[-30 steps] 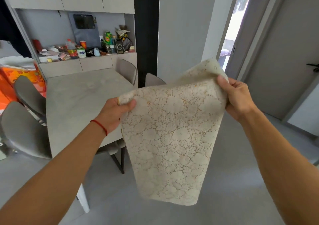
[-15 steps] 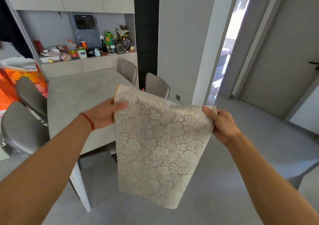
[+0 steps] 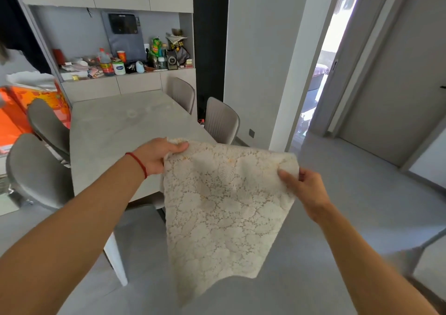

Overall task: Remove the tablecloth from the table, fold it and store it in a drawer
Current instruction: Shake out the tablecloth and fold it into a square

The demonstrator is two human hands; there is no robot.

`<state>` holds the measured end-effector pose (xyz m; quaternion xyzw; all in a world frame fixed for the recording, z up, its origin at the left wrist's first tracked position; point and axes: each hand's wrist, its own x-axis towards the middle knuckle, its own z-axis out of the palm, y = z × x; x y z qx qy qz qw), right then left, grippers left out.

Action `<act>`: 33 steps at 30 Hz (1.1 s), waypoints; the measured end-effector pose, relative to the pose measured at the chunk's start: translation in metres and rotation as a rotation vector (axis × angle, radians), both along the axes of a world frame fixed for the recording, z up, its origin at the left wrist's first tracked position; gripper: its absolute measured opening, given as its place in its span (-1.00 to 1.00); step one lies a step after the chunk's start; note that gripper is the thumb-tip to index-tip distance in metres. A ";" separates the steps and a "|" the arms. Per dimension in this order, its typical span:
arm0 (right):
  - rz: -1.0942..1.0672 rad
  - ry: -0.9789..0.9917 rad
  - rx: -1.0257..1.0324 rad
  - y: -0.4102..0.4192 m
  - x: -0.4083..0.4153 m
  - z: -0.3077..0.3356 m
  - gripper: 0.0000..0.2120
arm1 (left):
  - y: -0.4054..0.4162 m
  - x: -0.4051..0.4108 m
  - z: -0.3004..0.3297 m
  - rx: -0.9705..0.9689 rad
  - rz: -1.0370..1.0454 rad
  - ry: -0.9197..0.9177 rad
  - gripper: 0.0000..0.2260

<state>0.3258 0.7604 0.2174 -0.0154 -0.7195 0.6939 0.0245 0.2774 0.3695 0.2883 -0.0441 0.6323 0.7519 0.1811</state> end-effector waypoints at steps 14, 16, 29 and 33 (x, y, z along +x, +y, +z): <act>0.123 -0.094 -0.315 0.005 -0.024 0.044 -0.56 | -0.026 0.038 -0.063 -0.016 0.252 0.131 -0.86; 0.219 -0.086 -0.208 0.016 -0.024 0.044 -0.56 | -0.026 0.033 -0.049 0.013 0.258 0.121 -0.90; -0.026 -0.168 -0.154 -0.006 -0.022 0.032 -0.72 | -0.029 0.042 -0.043 -0.171 0.086 0.120 -0.63; 0.016 -0.135 -0.236 0.007 -0.032 0.047 -0.72 | -0.022 0.032 -0.031 -0.051 0.253 0.009 -0.70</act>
